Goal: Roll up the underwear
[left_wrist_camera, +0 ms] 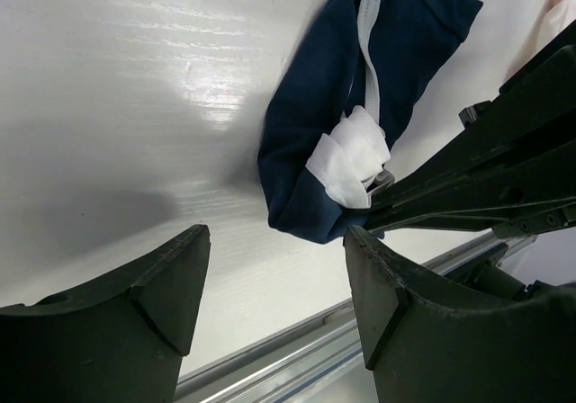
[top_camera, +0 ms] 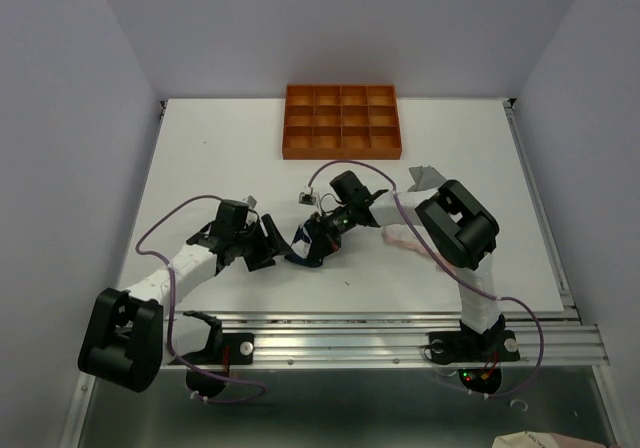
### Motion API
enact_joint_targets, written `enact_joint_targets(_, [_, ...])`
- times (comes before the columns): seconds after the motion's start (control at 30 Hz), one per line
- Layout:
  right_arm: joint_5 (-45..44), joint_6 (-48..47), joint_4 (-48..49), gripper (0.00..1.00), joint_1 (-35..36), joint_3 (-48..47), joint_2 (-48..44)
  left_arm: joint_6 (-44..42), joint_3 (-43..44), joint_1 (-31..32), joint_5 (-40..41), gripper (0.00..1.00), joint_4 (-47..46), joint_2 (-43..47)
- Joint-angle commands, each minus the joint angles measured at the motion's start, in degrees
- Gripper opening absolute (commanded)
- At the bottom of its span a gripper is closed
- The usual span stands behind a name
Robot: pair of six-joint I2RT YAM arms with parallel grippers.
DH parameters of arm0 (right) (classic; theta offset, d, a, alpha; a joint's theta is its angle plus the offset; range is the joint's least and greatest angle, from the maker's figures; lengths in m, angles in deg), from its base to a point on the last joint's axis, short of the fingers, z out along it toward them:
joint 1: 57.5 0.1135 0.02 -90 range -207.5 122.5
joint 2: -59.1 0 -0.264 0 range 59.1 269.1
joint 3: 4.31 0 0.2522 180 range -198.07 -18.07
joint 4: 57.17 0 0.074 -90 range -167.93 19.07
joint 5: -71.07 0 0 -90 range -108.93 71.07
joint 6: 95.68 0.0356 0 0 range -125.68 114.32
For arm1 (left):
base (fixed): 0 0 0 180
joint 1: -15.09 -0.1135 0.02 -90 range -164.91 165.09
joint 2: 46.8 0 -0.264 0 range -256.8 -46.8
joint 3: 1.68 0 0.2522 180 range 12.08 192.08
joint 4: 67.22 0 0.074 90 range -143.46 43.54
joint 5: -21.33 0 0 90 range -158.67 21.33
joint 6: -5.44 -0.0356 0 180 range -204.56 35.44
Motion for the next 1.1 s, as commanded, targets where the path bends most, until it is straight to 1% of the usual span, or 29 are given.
enact_joint_targets(0.0, [2.5,0.2,2.5,0.01,-0.2,-0.4,-0.8,0.5,-1.0,0.0,-1.5,0.72,-4.5,-1.3])
enact_joint_targets(0.17, [4.7,-1.0,2.5,0.01,-0.2,0.0,-1.6,1.4,0.4,0.0,0.3,0.71,-5.3,-6.9])
enact_joint_targets(0.2, [5.1,-1.1,2.5,0.01,-0.2,0.2,-1.7,1.8,0.8,0.1,0.5,0.70,-5.3,-6.9])
enact_joint_targets(0.27, [4.9,-1.1,2.5,0.01,-0.2,0.4,-1.8,2.3,1.6,0.4,1.4,0.64,-5.3,-8.8])
enact_joint_targets(0.3, [4.5,-3.0,2.5,0.01,-0.2,0.5,-2.0,2.2,2.5,0.7,2.5,0.62,-4.7,-9.9])
enact_joint_targets(0.37, [4.6,-3.1,2.5,0.01,-0.2,0.6,-2.0,2.1,3.4,1.3,3.1,0.60,-4.4,-11.1])
enact_joint_targets(0.4, [5.1,-3.1,2.5,0.01,-0.2,0.7,-2.0,1.9,4.2,1.9,3.2,0.56,-4.1,-11.7])
enact_joint_targets(0.47, [4.1,-3.0,2.5,0.01,-0.2,0.6,-2.0,2.0,4.8,2.8,3.1,0.54,-3.8,-13.4])
enact_joint_targets(0.57, [2.8,-2.6,2.5,0.01,-0.2,0.7,-1.9,2.4,6.1,4.0,3.6,0.43,-2.7,-15.4])
enact_joint_targets(0.63, [2.3,-1.9,2.5,0.01,-0.2,0.7,-1.8,2.4,6.9,4.3,3.8,0.28,-1.5,-16.3])
enact_joint_targets(0.67, [2.3,-1.5,2.5,0.01,-0.7,0.8,-1.9,2.3,7.1,4.3,4.0,0.23,-1.2,-16.4])
enact_joint_targets(0.73, [1.9,0.9,5.2,0.01,-0.7,1.4,-1.9,2.2,8.1,4.4,4.6,0.06,0.0,-16.5])
enact_joint_targets(0.77, [1.3,1.5,5.8,0.01,-1.2,1.7,-2.0,1.9,9.0,4.4,4.8,0.00,1.5,-16.5])
enact_joint_targets(0.83, [0.4,3.1,6.5,0.01,-1.2,2.4,-2.3,1.6,9.9,4.5,5.5,0.00,2.9,-16.2])
enact_joint_targets(0.93, [0.2,6.8,10.5,0.01,-2.4,3.7,-2.6,1.2,11.4,4.8,5.5,0.00,4.8,-15.7])
enact_joint_targets(0.97, [-0.2,9.8,13.0,0.01,-3.1,4.7,-2.8,0.5,12.1,4.8,5.4,0.00,5.7,-15.8])
enact_joint_targets(1.07, [-1.4,12.8,14.7,0.01,-3.7,6.3,-3.3,-0.5,15.4,4.9,5.0,0.00,11.0,-17.7])
